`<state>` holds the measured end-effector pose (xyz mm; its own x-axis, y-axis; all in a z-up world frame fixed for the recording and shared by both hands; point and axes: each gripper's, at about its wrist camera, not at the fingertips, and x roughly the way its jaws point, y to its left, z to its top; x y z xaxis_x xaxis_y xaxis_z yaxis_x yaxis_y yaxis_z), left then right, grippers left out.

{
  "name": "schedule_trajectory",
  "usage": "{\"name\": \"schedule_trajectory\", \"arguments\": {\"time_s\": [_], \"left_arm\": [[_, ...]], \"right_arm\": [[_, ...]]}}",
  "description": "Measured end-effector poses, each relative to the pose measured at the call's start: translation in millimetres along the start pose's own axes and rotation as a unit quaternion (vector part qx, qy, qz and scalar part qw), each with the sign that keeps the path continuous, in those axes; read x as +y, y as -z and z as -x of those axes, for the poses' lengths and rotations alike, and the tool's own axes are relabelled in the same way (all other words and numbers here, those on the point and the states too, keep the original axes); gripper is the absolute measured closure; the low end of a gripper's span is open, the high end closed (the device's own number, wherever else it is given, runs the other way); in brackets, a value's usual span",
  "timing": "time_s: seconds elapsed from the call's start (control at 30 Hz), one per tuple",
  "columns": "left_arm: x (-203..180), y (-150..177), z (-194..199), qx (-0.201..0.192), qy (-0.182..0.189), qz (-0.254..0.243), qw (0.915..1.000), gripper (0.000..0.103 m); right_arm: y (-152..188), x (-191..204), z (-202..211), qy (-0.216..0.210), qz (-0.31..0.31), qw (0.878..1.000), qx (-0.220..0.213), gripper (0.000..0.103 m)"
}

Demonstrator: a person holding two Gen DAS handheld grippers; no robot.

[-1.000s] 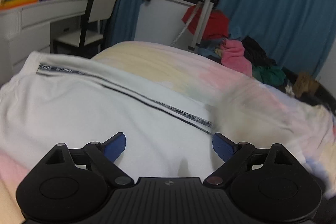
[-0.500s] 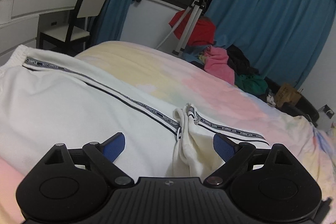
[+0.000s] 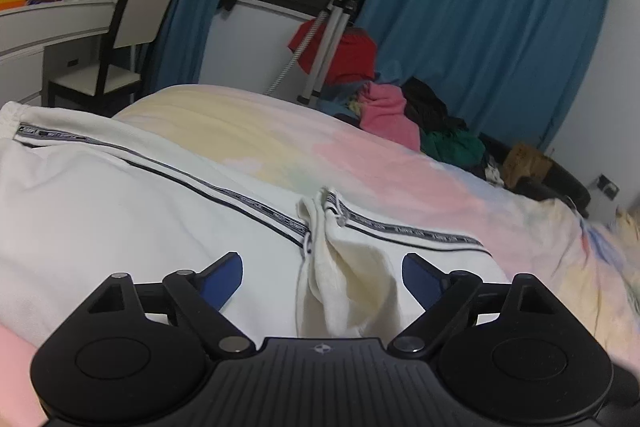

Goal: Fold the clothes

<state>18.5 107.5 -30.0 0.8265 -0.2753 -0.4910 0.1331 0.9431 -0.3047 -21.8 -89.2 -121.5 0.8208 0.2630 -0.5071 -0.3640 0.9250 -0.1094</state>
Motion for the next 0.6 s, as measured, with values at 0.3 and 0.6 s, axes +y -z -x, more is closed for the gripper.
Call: {"name": "schedule_trajectory", "arguments": {"time_s": [0.3,0.6], "left_arm": [[-24,20,-12,0.005,0.009,-0.045,0.9989,0.041],[-22,36,-29,0.063,-0.015,-0.052,0.9966,0.086]], "right_arm": [[-3,-79,0,0.087,-0.165,0.982,0.033,0.029],[8,-89,-28,0.102,-0.167,0.979,0.054,0.029]]}}
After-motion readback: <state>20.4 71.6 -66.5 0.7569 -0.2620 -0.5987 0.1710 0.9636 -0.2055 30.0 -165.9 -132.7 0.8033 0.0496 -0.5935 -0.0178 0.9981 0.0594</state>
